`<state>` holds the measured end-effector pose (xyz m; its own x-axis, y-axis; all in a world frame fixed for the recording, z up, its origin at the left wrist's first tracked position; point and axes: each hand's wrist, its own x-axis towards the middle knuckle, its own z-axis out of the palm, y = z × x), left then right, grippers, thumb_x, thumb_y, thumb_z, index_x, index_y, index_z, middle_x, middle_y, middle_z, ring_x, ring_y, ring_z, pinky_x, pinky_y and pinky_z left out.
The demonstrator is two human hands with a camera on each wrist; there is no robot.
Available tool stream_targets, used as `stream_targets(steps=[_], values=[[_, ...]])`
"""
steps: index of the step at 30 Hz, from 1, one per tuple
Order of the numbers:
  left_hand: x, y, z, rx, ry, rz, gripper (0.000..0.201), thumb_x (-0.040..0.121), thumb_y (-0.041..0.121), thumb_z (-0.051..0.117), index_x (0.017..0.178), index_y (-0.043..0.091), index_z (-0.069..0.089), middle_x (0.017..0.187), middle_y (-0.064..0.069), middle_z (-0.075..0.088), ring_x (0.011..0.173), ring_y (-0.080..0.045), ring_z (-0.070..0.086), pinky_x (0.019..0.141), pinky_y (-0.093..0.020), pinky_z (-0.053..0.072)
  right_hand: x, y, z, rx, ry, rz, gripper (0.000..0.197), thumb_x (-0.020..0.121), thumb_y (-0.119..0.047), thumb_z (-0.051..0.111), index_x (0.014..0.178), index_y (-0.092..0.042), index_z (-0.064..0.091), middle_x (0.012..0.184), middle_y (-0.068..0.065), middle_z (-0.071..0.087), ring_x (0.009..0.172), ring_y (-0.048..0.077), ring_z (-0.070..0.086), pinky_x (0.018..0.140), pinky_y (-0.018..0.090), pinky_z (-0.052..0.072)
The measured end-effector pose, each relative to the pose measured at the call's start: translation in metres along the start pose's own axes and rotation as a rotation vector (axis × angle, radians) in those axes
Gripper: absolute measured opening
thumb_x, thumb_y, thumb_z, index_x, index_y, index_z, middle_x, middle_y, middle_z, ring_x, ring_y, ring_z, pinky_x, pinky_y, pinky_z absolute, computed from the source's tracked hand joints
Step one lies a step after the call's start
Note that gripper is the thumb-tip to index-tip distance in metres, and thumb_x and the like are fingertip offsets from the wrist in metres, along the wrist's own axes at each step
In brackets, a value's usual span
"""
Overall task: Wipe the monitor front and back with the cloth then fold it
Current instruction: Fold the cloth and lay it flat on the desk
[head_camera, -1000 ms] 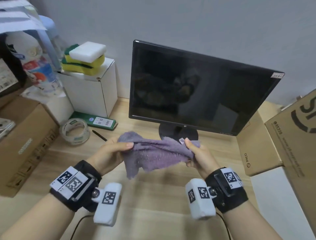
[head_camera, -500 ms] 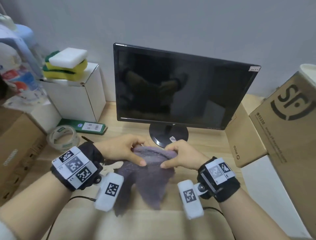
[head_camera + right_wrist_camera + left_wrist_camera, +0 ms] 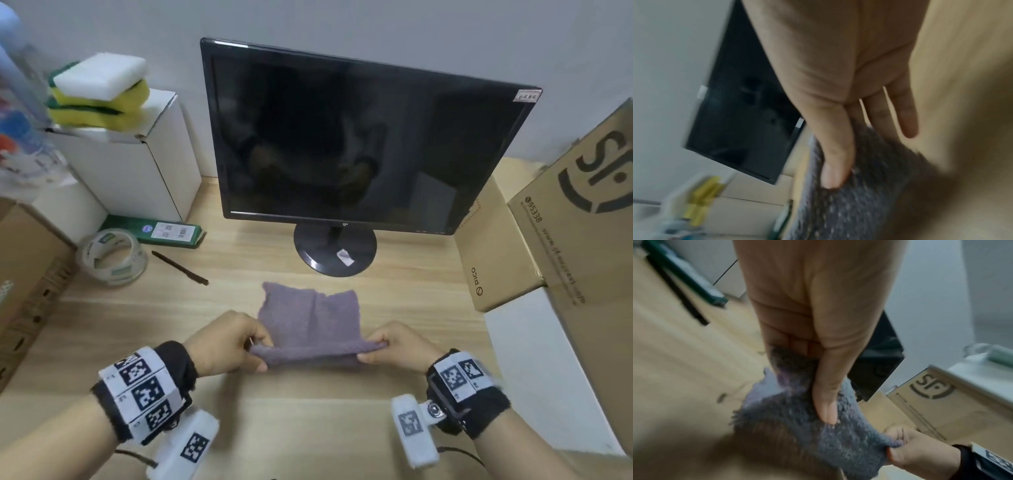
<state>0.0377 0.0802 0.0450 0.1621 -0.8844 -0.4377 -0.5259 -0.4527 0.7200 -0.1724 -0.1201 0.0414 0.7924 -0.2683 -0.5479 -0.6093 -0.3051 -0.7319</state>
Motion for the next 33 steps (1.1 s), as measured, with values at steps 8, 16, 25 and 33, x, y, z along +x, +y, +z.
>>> stream_targets(steps=[8, 16, 25, 33], values=[[0.051, -0.028, 0.019, -0.100, 0.130, -0.149, 0.026, 0.070, 0.012, 0.078, 0.062, 0.032, 0.063, 0.068, -0.001, 0.065, 0.060, -0.012, 0.054, 0.061, -0.021, 0.045, 0.033, 0.047, 0.020, -0.007, 0.233, 0.145, 0.034, 0.083, -0.016, 0.064, 0.050, -0.018, 0.056, 0.052, -0.010, 0.058, 0.056, 0.004, 0.050, 0.061, 0.028, 0.038], [0.090, -0.029, 0.019, -0.005, 0.360, -0.397, 0.016, 0.074, 0.018, 0.070, 0.072, 0.028, 0.059, 0.084, -0.001, 0.064, 0.091, -0.024, 0.063, 0.082, -0.030, 0.049, 0.076, 0.027, 0.015, -0.088, 0.513, 0.295, 0.024, 0.083, -0.027, 0.061, 0.064, -0.020, 0.048, 0.070, -0.002, 0.055, 0.077, 0.025, 0.053, 0.059, 0.027, 0.036], [0.080, -0.007, 0.045, -0.408, 0.202, -0.218, 0.025, 0.076, -0.002, 0.064, 0.079, 0.023, 0.060, 0.075, 0.004, 0.058, 0.076, -0.012, 0.055, 0.069, -0.010, 0.042, 0.053, 0.029, 0.025, -0.254, 0.453, 0.446, 0.035, 0.076, -0.046, 0.066, 0.085, -0.019, 0.045, 0.093, 0.001, 0.056, 0.085, 0.023, 0.056, 0.071, 0.029, 0.040], [0.083, -0.009, 0.048, -1.013, 0.040, -0.467, 0.020, 0.093, 0.026, 0.048, 0.105, 0.014, 0.058, 0.094, -0.002, 0.065, 0.087, -0.012, 0.061, 0.072, -0.022, 0.044, 0.069, 0.016, 0.042, -0.153, 0.447, 0.315, 0.030, 0.076, -0.023, 0.067, 0.059, -0.025, 0.043, 0.089, 0.003, 0.056, 0.080, 0.019, 0.053, 0.070, 0.022, 0.036]])
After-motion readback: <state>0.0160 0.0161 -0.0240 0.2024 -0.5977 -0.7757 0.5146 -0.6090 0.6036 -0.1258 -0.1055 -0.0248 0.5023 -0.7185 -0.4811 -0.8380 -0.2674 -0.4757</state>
